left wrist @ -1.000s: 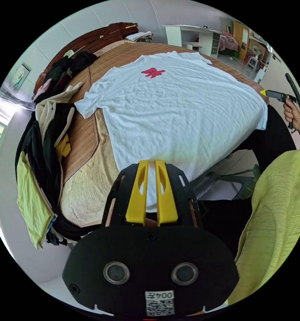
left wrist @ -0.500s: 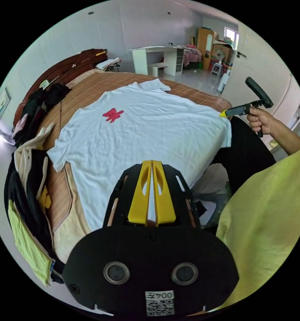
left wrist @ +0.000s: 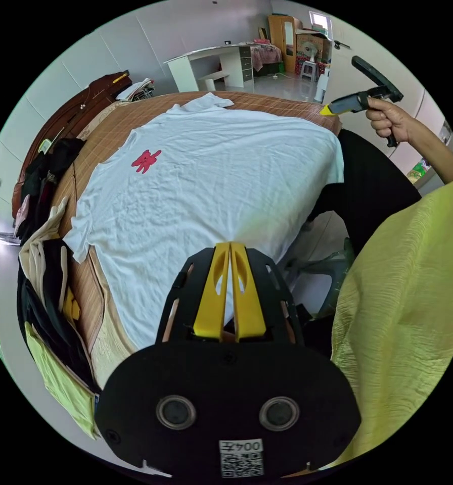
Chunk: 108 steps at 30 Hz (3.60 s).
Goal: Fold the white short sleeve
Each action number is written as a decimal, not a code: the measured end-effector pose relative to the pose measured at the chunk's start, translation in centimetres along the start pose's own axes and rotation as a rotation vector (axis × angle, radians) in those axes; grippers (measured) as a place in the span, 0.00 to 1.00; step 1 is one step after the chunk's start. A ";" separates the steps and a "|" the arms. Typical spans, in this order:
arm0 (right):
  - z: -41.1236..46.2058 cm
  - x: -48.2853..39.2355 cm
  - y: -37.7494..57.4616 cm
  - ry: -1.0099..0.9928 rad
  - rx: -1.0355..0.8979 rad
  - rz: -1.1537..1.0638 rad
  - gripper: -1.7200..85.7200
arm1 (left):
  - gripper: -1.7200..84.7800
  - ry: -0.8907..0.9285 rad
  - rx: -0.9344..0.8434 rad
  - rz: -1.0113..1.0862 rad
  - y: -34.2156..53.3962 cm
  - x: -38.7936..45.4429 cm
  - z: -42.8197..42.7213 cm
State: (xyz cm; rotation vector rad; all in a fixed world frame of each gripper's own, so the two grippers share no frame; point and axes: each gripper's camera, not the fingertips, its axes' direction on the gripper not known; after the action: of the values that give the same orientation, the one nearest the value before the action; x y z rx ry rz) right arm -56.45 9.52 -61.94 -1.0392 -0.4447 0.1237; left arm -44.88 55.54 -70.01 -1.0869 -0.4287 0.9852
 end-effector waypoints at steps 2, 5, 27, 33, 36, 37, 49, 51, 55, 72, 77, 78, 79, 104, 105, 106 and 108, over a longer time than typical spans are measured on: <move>-0.5 -0.4 -2.7 0.017 0.008 -0.017 0.09 | 0.02 -0.008 0.003 0.001 -0.1 0.3 0.2; 1.2 -1.3 -6.9 0.041 -0.054 -0.052 0.10 | 0.02 -0.002 -0.035 -0.028 0.5 0.1 1.4; 1.7 -13.7 -7.8 0.204 -0.139 -0.345 0.09 | 0.02 -0.024 -0.004 -0.274 6.7 -8.1 1.0; -2.1 -16.5 -7.0 0.183 -0.063 -0.315 0.08 | 0.02 -0.099 -0.020 -0.401 9.0 -11.9 -0.4; -0.4 -17.8 -5.9 0.245 -0.151 -0.347 0.08 | 0.02 -0.039 -0.004 -0.458 10.8 -13.7 0.2; -0.7 -18.4 -5.6 0.254 -0.108 -0.348 0.08 | 0.02 -0.033 0.002 -0.466 10.9 -13.9 0.1; -2.2 -24.2 -5.1 0.336 -0.006 -0.354 0.08 | 0.02 -0.073 0.008 -0.470 11.5 -15.4 -1.4; -2.9 -25.3 -5.6 0.375 0.002 -0.349 0.07 | 0.02 -0.145 0.007 -0.417 11.3 -14.8 -2.1; -5.1 -29.3 -6.4 0.352 0.087 -0.399 0.07 | 0.03 -0.208 0.037 -0.529 11.8 -16.2 -4.4; -0.5 -54.2 -22.9 -0.027 -0.063 -0.735 0.06 | 0.02 -0.212 0.078 -0.637 12.1 -27.8 -1.6; 5.8 -65.0 -30.2 0.011 -0.198 -0.944 0.07 | 0.02 -0.213 0.047 -0.590 11.5 -27.3 -0.7; 6.6 -66.0 -30.8 0.022 -0.215 -0.964 0.07 | 0.02 -0.205 0.044 -0.584 11.4 -27.3 -0.6; 8.3 -67.7 -31.8 0.054 -0.250 -1.005 0.07 | 0.02 -0.199 0.041 -0.581 11.4 -27.4 -0.5; 11.8 -80.6 -39.5 0.267 -0.454 -1.259 0.02 | 0.02 -0.123 0.061 -0.589 10.9 -30.0 -1.3; 11.7 -80.7 -39.5 0.269 -0.454 -1.266 0.02 | 0.02 -0.122 0.061 -0.590 10.8 -30.1 -1.3; 11.5 -80.7 -39.6 0.264 -0.453 -1.270 0.03 | 0.02 -0.120 0.063 -0.591 10.8 -30.2 -1.4; 10.9 -80.1 -39.9 0.246 -0.456 -1.256 0.06 | 0.02 -0.115 0.063 -0.593 10.7 -30.3 -1.5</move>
State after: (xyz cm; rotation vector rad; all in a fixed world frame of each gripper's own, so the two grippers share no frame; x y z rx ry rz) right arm -137.71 -26.52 -46.97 -1.0273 -0.8450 -1.2571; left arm -64.65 30.67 -75.29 -0.7764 -0.7570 0.5292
